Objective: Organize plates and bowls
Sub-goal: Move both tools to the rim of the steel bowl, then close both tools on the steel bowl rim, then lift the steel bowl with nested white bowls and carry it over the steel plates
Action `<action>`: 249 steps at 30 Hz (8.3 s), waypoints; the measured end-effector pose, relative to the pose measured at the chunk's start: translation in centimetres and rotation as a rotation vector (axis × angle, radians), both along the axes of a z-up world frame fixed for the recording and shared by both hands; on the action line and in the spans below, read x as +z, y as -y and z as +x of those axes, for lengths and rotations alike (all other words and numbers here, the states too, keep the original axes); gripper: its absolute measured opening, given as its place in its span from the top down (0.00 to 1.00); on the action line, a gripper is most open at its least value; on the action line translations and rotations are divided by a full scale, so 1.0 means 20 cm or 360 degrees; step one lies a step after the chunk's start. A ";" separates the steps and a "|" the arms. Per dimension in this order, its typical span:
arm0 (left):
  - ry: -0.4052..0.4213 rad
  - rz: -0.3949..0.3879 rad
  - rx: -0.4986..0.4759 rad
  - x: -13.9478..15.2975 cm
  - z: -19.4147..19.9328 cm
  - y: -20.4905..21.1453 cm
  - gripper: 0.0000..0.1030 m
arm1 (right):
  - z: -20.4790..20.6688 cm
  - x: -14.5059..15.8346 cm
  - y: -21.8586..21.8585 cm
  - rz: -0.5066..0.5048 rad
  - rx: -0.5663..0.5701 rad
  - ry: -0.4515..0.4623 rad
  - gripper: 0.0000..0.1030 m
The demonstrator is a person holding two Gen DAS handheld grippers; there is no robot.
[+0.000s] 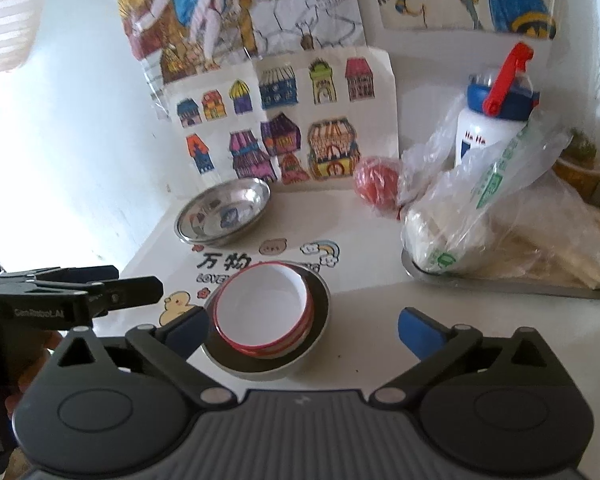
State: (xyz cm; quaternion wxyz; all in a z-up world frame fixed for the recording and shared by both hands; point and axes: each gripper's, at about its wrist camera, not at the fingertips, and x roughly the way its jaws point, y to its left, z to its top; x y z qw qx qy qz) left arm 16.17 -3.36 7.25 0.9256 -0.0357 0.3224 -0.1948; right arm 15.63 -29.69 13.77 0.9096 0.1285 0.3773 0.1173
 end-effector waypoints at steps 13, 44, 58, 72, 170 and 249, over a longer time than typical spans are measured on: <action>-0.0057 0.0083 0.0018 -0.14 -0.03 -0.08 0.01 | -0.09 -0.06 0.01 -0.0116 -0.0025 0.0083 0.00; -0.0473 0.0190 -0.0131 -0.32 0.38 0.02 0.58 | 0.27 -0.31 0.08 0.0010 0.0018 -0.0283 0.39; -0.0591 0.0126 -0.0197 -0.36 0.45 0.07 0.88 | 0.33 -0.31 0.03 0.0048 0.0088 -0.0332 0.68; -0.0578 0.0065 -0.0175 -0.30 0.46 0.03 0.82 | 0.34 -0.31 0.03 0.0063 0.0072 -0.0344 0.68; -0.0535 -0.0056 0.0177 -0.11 0.88 -0.17 0.94 | 1.04 -0.07 -0.30 0.0128 0.0147 -0.0415 0.90; -0.0553 -0.0008 0.0416 -0.21 1.27 -0.40 0.93 | 1.50 -0.29 -0.63 0.0092 0.0272 -0.0476 0.89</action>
